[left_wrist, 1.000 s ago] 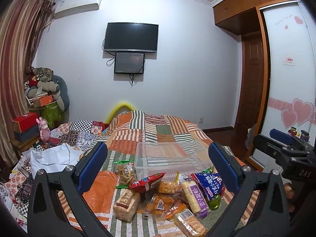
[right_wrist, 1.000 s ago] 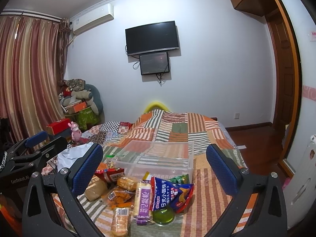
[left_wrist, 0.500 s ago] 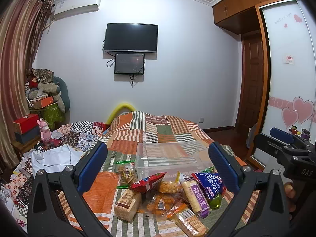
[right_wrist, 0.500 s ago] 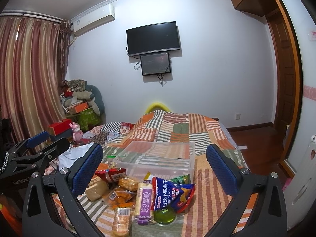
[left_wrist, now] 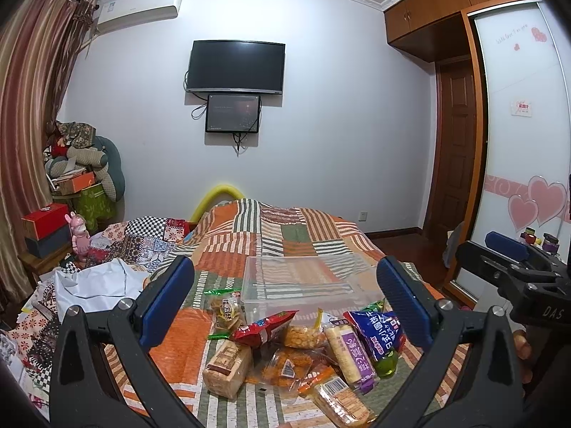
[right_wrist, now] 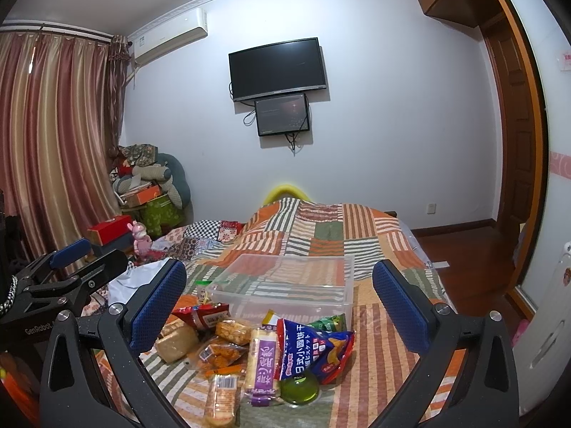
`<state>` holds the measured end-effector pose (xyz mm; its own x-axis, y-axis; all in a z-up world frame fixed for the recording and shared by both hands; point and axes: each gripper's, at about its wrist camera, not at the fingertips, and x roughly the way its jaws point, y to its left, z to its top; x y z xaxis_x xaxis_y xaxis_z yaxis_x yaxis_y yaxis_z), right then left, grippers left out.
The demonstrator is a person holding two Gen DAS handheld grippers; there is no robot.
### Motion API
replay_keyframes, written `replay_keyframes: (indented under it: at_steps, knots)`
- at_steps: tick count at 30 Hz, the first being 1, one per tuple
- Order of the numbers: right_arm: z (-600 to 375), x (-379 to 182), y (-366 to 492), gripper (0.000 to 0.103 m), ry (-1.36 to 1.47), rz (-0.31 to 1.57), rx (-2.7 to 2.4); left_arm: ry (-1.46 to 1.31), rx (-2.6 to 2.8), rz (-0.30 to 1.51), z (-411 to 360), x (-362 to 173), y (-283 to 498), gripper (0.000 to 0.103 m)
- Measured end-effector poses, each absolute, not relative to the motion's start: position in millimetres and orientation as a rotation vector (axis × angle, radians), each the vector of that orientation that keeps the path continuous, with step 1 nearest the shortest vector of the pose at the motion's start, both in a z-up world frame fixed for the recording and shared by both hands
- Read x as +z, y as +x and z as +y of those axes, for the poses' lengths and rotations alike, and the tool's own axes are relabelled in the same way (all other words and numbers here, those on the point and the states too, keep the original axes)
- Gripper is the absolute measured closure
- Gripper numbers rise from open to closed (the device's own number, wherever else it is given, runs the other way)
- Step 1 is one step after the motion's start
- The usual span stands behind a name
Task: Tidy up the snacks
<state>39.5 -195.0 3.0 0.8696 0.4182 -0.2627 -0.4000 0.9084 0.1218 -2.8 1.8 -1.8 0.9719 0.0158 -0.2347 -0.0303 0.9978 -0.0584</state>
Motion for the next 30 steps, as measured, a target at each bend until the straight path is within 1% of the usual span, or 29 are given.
replay_keyframes:
  at_steps: [20,26,30]
  knots:
    - [-193.8,-4.2,46.1,0.000,0.069,0.320,0.436,-0.055,0.016,0.257,1.8,-3.5,2.4,0.000]
    - [-193.0,-20.5,60.3,0.000,0.056,0.397,0.427,-0.105,-0.030,0.320,17.1,-15.3,15.2,0.000]
    - [-193.5,-36.6,71.0,0.000,0.028,0.451,0.406,-0.149,-0.047,0.405,31.0,-31.4,30.6,0.000]
